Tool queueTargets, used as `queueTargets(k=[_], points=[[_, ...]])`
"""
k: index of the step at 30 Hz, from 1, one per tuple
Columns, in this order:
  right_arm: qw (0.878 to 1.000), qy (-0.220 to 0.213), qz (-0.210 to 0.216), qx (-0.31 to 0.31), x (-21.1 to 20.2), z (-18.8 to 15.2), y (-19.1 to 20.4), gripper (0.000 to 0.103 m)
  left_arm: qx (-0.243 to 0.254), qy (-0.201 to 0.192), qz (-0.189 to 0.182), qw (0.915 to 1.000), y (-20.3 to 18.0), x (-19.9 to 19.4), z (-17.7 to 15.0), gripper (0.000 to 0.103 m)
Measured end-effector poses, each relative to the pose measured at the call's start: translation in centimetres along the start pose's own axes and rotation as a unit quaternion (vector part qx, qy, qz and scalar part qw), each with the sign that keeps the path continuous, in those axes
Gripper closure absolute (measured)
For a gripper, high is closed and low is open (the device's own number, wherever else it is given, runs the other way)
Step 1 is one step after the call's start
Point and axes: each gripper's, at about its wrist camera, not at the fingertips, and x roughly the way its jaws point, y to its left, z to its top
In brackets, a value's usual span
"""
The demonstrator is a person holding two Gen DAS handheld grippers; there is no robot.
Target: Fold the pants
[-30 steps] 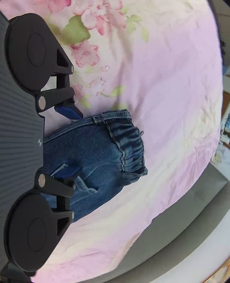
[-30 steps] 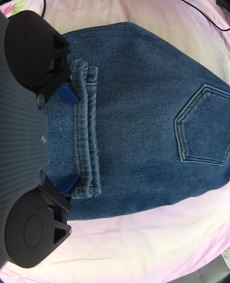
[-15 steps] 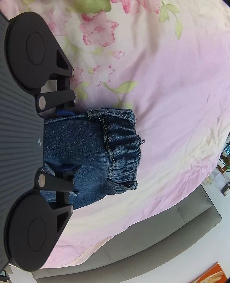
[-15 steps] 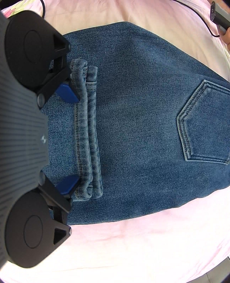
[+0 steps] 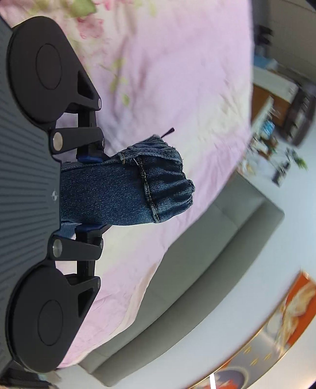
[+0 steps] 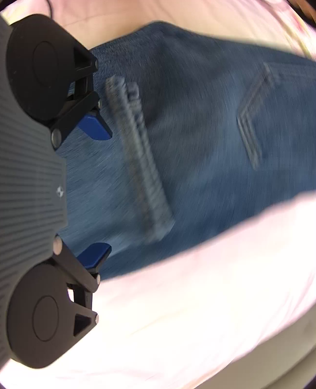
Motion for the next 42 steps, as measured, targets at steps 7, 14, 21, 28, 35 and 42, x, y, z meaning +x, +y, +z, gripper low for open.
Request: queueTargets(k=[7,14,21,28,35,42], points=[[0.979,-0.037,-0.037,0.196,-6.5,-6.6,-3.7,0.015,0.212,-0.028,-0.031,0.9764,-13.9,-3.5,-3.1,0.054],[0.959,-0.042,-0.03,0.28,-9.4,-13.5,-4.0,0.015,0.402,0.001,-0.054,0.9139,-25.1,-3.2,-12.7,0.055],[0.94,-0.044,-0.039,0.335,-10.1,-22.3,-3.8,0.015,0.507,0.09,-0.082,0.8533,-28.8,-0.8,-23.6,0.057],[0.917,-0.071,-0.007,0.392,-10.8,-29.0,-3.8,0.015,0.533,0.141,-0.083,0.8301,-28.4,1.2,-30.1,0.055],[0.905,-0.109,0.018,0.412,-12.2,-29.8,-4.4,0.015,0.53,0.157,-0.103,0.8268,-27.8,1.9,-28.7,0.048],[0.852,-0.146,0.082,0.496,-13.8,-29.6,-6.3,0.017,0.546,0.181,-0.143,0.8055,-28.0,-0.2,-28.4,0.03]])
